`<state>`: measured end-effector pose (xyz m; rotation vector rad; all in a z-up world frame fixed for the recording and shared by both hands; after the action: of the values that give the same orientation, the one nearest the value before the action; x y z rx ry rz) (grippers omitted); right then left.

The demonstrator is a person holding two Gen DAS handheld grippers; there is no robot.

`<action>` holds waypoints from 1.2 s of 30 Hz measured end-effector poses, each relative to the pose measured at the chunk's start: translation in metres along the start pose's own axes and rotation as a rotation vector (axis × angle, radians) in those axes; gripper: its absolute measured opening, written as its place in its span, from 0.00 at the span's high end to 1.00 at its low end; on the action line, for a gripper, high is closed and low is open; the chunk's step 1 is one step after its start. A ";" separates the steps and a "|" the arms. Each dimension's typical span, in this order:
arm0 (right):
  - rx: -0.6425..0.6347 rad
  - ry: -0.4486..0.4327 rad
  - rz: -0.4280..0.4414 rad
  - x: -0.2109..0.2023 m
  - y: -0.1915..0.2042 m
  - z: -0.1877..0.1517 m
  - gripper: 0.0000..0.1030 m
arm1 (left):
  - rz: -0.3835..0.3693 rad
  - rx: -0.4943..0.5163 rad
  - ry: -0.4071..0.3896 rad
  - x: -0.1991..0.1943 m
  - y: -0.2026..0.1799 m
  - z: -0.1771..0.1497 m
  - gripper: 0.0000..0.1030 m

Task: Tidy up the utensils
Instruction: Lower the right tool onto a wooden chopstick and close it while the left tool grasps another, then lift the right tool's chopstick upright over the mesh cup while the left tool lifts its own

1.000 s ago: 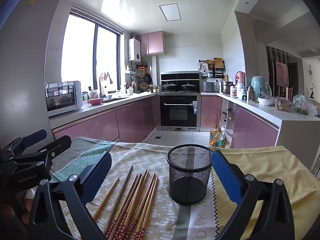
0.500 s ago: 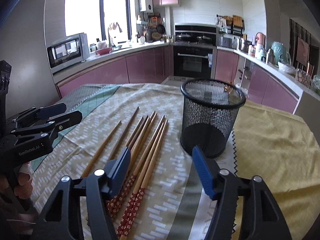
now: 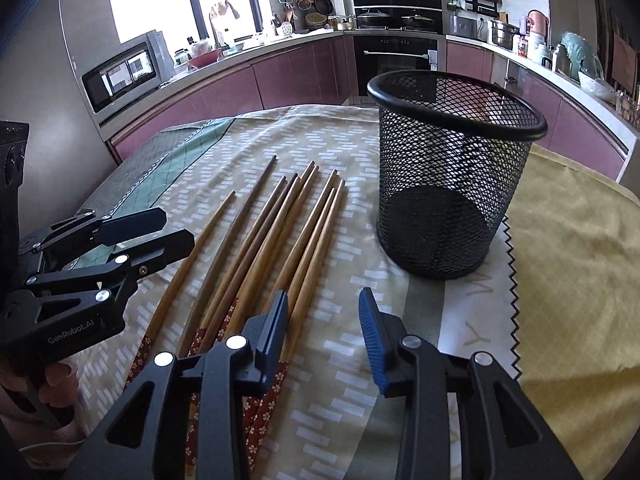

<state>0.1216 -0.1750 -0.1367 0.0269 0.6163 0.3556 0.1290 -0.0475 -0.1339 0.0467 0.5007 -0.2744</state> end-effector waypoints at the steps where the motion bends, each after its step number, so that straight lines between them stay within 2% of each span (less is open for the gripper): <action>1: 0.002 0.005 0.002 0.001 0.000 0.000 0.66 | -0.004 0.001 0.008 0.003 0.000 -0.001 0.57; 7: -0.028 0.031 -0.025 0.008 0.000 0.000 0.67 | -0.033 -0.027 0.066 0.016 0.002 -0.007 0.65; 10: -0.053 0.039 -0.033 0.014 0.005 0.003 0.67 | -0.050 -0.049 0.109 0.026 0.003 -0.013 0.74; 13: -0.058 0.042 -0.028 0.019 0.007 0.006 0.72 | -0.055 -0.076 0.118 0.031 0.006 -0.014 0.79; 14: -0.051 0.044 -0.022 0.021 0.006 0.007 0.76 | -0.054 -0.080 0.121 0.032 0.006 -0.014 0.86; 15: -0.044 0.045 -0.015 0.021 0.006 0.007 0.80 | -0.054 -0.087 0.124 0.034 0.007 -0.014 0.88; 16: -0.035 0.048 -0.007 0.022 0.006 0.008 0.82 | -0.056 -0.097 0.124 0.034 0.007 -0.013 0.88; 18: -0.003 0.053 0.018 0.025 0.004 0.009 0.92 | -0.052 -0.109 0.123 0.035 0.008 -0.012 0.89; 21: 0.042 0.049 0.033 0.024 0.001 0.009 0.94 | -0.045 -0.128 0.117 0.034 0.008 -0.010 0.92; 29: 0.087 0.000 0.082 0.007 -0.003 0.012 0.95 | -0.061 -0.155 0.073 0.017 0.012 0.001 0.93; 36: 0.124 -0.103 0.184 -0.028 -0.005 0.031 0.95 | -0.165 -0.195 0.019 -0.012 0.008 0.028 0.93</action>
<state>0.1199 -0.1865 -0.0961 0.2206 0.5342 0.4900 0.1342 -0.0402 -0.1036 -0.1827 0.5488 -0.3851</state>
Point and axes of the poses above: each gripper's, at about its wrist camera, not at the fingertips, and x roughly the way its jaws point, y to its left, z to its top, the point moved 7 cm from there along x, roughly the way its jaws point, and after that the axes turned 15 degrees about -y, right-handed, at the moved point
